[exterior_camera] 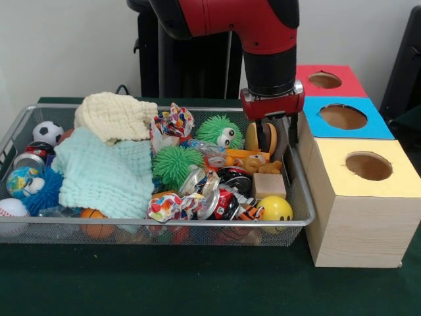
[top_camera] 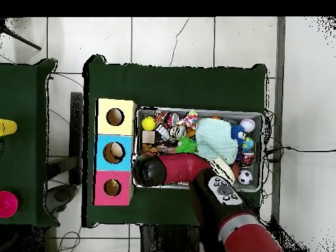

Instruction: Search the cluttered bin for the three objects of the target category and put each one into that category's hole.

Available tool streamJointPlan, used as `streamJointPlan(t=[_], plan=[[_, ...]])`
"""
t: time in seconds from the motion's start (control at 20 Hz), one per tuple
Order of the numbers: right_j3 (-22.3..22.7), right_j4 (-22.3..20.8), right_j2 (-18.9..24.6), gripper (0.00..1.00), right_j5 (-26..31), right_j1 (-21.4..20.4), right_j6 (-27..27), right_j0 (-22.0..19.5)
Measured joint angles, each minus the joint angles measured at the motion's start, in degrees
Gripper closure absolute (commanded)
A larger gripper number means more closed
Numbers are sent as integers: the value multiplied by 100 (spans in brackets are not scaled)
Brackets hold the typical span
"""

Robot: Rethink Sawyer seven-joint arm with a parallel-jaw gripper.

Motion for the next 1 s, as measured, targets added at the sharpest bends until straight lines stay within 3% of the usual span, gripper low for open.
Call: streamJointPlan(t=[1.0], plan=[[-3, -225, -101, 0, 0, -129, 0, 14]])
